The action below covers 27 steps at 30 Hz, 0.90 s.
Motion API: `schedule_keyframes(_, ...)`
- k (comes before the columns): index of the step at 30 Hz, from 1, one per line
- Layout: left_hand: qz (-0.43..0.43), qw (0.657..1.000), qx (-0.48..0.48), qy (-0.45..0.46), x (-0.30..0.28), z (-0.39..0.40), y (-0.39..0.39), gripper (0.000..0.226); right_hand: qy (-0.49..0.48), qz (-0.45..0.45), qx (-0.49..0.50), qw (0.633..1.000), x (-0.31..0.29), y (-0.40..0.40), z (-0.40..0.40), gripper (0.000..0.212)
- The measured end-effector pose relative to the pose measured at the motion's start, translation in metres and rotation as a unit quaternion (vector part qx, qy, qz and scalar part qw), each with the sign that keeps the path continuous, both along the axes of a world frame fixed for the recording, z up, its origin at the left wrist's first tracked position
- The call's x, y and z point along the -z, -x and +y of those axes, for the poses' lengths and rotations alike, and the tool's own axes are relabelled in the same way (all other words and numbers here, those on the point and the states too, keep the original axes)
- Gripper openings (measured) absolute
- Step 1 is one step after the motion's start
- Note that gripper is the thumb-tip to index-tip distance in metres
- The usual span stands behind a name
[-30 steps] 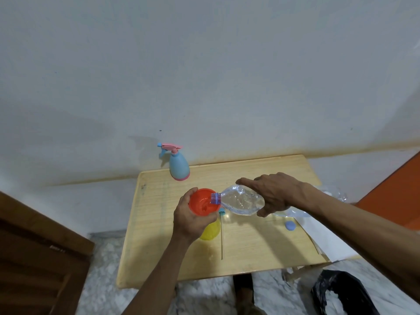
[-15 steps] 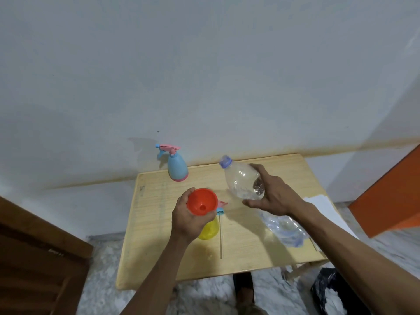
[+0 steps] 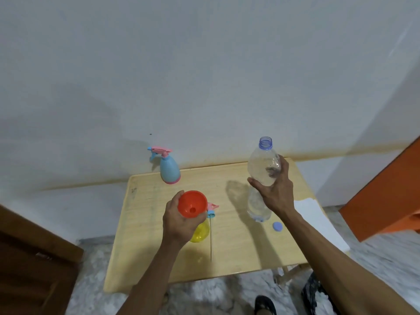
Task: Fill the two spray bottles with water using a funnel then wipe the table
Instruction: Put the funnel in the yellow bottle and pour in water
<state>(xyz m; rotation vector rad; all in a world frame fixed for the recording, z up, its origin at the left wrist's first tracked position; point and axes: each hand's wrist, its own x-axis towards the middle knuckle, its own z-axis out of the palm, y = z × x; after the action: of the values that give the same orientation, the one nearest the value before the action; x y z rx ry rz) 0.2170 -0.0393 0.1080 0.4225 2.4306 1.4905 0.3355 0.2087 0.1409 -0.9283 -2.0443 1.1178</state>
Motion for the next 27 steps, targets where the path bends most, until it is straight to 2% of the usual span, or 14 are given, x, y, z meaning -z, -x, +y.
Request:
schedule_keyframes(7, -0.013, 0.999, -0.048, 0.02, -0.008, 0.005, -0.011, 0.109, 0.044, 0.02, -0.008, 0.999, 0.02, -0.005, 0.026, 0.098)
schedule_keyframes(11, -0.022, 0.997, -0.076, 0.023, -0.011, 0.009, -0.019, 0.103, 0.055, 0.038, -0.01, 0.998, 0.023, -0.008, 0.034, 0.098)
schedule_keyframes(15, -0.041, 0.993, -0.11, -0.001, -0.01, 0.015, -0.025, 0.1, 0.077, 0.059, -0.006, 0.995, 0.035, -0.013, 0.031, 0.099)
schedule_keyframes(22, -0.049, 0.987, -0.146, -0.045, -0.013, 0.022, -0.035, 0.111, 0.082, 0.076, -0.002, 0.994, 0.047, -0.014, 0.029, 0.095)
schedule_keyframes(27, -0.053, 0.977, -0.183, -0.094, -0.015, 0.026, -0.042, 0.105, 0.076, 0.074, -0.005, 0.994, 0.05, -0.013, 0.032, 0.095)
